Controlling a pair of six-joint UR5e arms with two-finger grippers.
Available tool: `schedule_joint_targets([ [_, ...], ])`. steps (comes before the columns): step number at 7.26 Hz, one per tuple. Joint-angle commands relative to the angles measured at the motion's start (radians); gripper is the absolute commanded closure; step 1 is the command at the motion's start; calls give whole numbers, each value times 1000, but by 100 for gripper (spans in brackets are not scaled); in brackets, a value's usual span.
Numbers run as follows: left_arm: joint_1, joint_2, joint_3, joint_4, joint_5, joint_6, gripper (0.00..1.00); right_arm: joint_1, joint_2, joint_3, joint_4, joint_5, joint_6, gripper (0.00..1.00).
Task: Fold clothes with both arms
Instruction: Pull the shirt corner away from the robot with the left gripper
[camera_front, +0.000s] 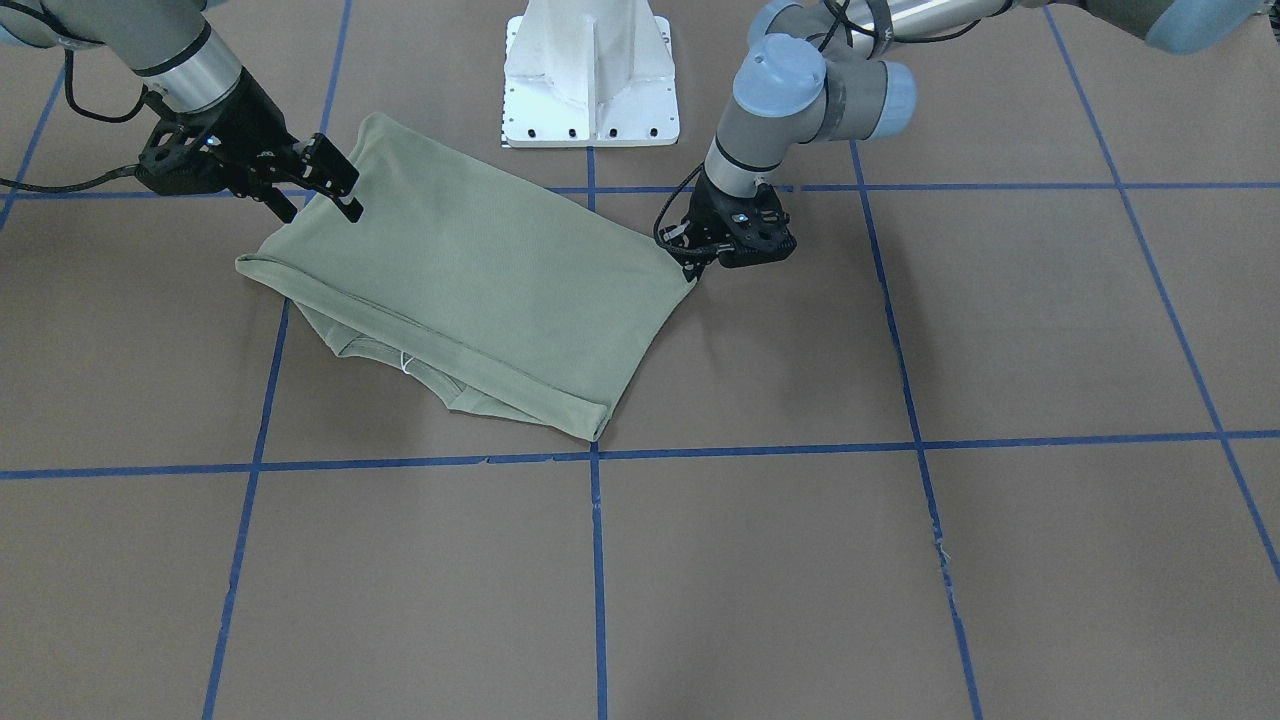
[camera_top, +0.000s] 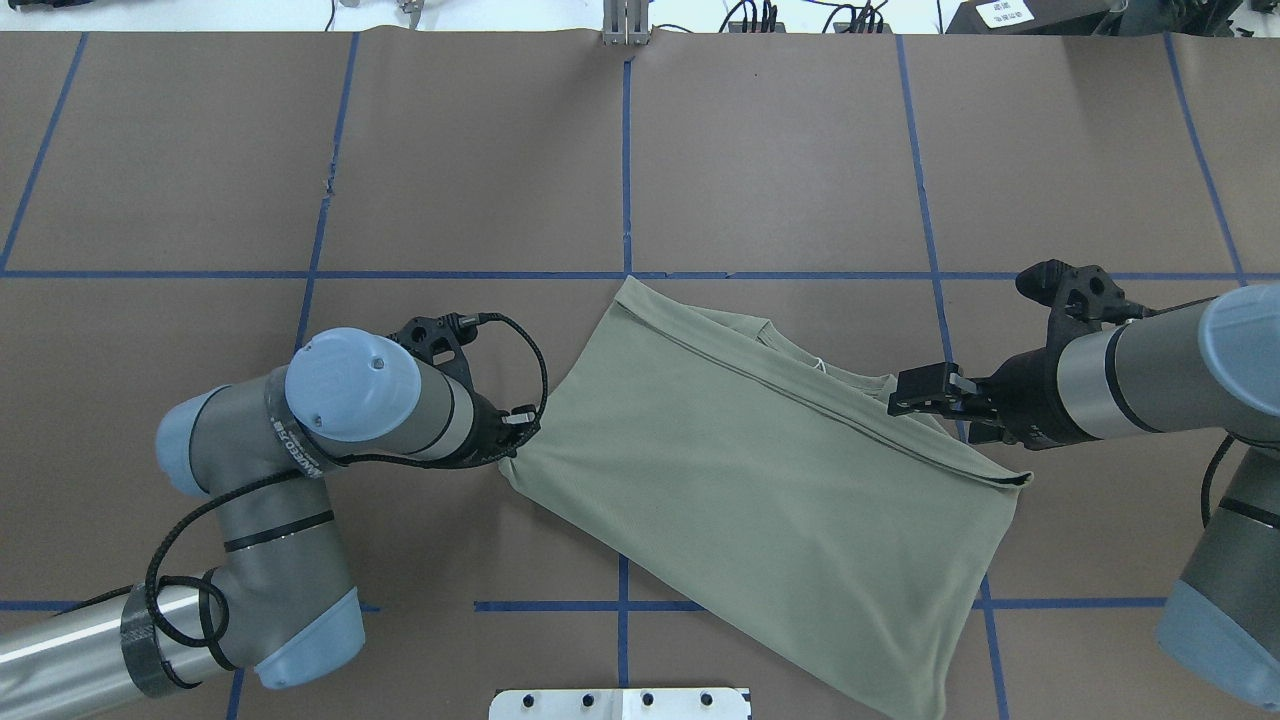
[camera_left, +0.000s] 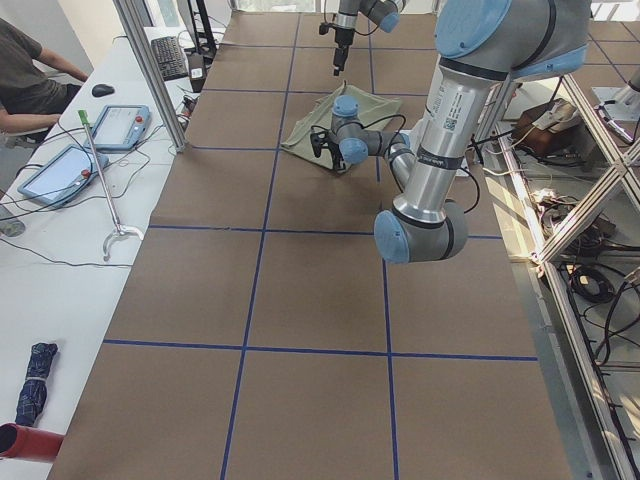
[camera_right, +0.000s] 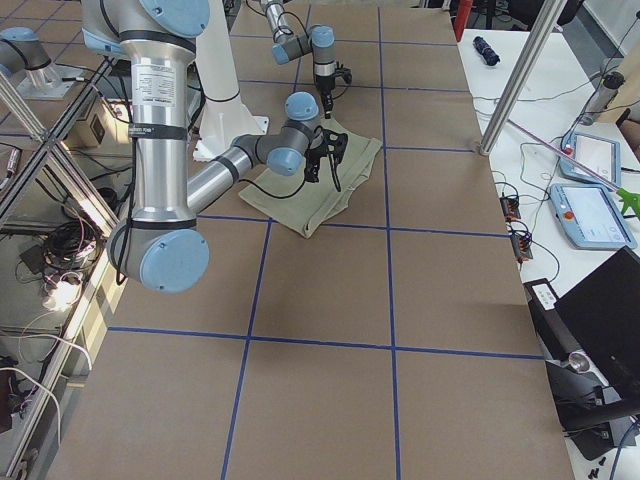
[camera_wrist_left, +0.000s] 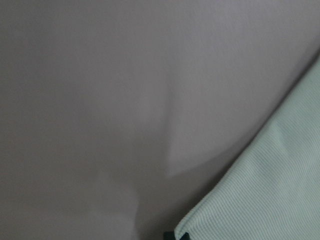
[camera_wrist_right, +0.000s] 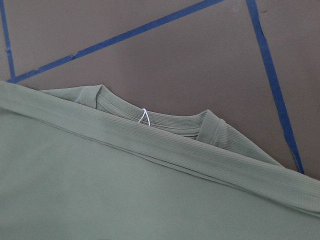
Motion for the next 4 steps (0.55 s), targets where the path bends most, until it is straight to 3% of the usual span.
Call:
schedule_joint_targets([
  [1,-81,-7,33,18,17,23,100,-1,2,0,0,-2,0,0],
  [2,-110,-13,39,20,66,53,100,-1,2,0,0,-2,0,0],
  [4,-194,-68,149,9,77,144,100,0,18,1,0,0,0,0],
])
